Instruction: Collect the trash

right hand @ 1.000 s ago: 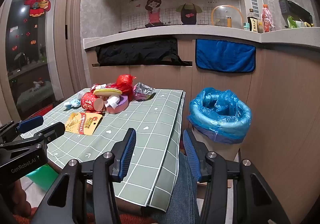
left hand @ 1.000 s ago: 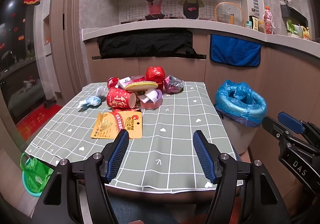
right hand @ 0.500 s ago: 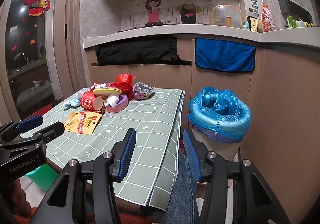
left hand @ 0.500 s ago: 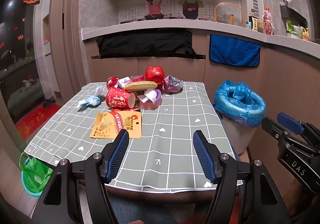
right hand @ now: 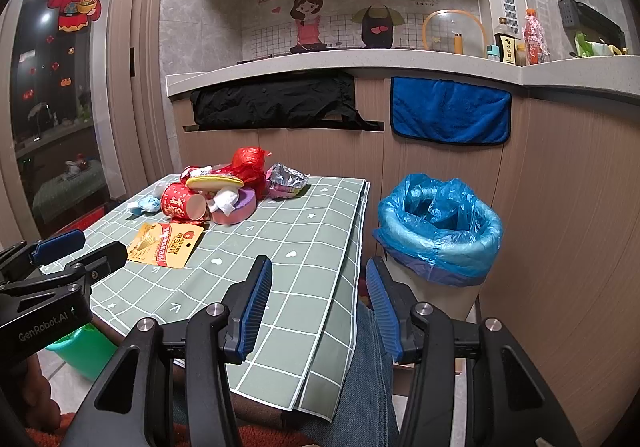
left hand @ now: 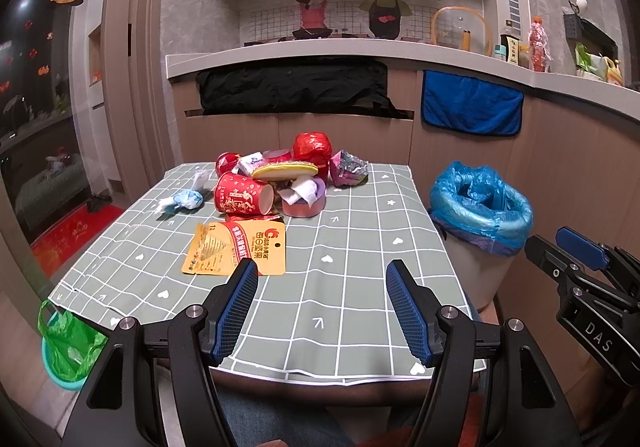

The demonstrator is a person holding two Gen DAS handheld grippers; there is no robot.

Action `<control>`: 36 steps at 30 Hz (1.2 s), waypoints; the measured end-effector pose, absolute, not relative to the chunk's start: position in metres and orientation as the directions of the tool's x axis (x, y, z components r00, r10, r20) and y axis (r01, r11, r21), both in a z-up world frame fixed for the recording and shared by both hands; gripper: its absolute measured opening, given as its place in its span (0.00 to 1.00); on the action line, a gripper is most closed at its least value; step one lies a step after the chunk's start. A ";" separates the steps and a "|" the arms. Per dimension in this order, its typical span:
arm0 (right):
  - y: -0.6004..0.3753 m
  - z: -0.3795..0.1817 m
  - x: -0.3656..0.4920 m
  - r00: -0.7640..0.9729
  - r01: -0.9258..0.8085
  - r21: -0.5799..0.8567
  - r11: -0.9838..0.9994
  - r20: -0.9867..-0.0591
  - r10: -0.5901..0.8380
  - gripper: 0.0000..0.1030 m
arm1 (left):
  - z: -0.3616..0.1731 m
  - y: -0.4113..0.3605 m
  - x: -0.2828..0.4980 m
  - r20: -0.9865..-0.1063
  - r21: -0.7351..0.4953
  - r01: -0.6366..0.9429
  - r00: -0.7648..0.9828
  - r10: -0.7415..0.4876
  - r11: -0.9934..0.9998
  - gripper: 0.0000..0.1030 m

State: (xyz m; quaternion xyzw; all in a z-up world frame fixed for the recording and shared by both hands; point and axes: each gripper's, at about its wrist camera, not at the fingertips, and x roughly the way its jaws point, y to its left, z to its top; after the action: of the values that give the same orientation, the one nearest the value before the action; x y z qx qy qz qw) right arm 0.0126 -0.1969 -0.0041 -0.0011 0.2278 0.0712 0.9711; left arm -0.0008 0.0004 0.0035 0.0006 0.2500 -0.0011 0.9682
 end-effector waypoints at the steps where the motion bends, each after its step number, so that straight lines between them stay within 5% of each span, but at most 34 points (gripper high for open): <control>1: -0.196 -0.004 0.013 0.887 -0.137 0.029 0.990 -0.442 0.136 0.45 | 0.004 0.000 -0.001 -0.485 0.000 0.003 0.875 -0.003 1.000 0.65; 15: -0.181 0.004 0.050 0.885 -0.199 -0.039 0.979 -0.436 0.163 0.45 | -0.009 0.046 0.049 -0.546 -0.061 -0.008 0.837 -0.027 0.998 0.61; 28: -0.119 0.035 0.236 0.785 -0.409 -0.013 0.913 -0.514 0.345 0.44 | 0.016 0.159 0.196 -0.566 -0.140 -0.083 0.825 -0.011 0.987 0.60; 36: -0.056 0.012 0.353 0.650 -0.499 0.139 0.855 -0.593 0.476 0.44 | 0.007 0.182 0.256 -0.573 -0.145 -0.105 0.820 0.003 0.984 0.59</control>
State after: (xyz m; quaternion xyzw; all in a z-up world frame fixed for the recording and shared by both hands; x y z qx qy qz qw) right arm 0.3529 -0.0559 0.0119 -0.0181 0.3212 0.2684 0.9080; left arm 0.2560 0.1823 0.0075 -0.0853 0.2987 0.0285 0.9501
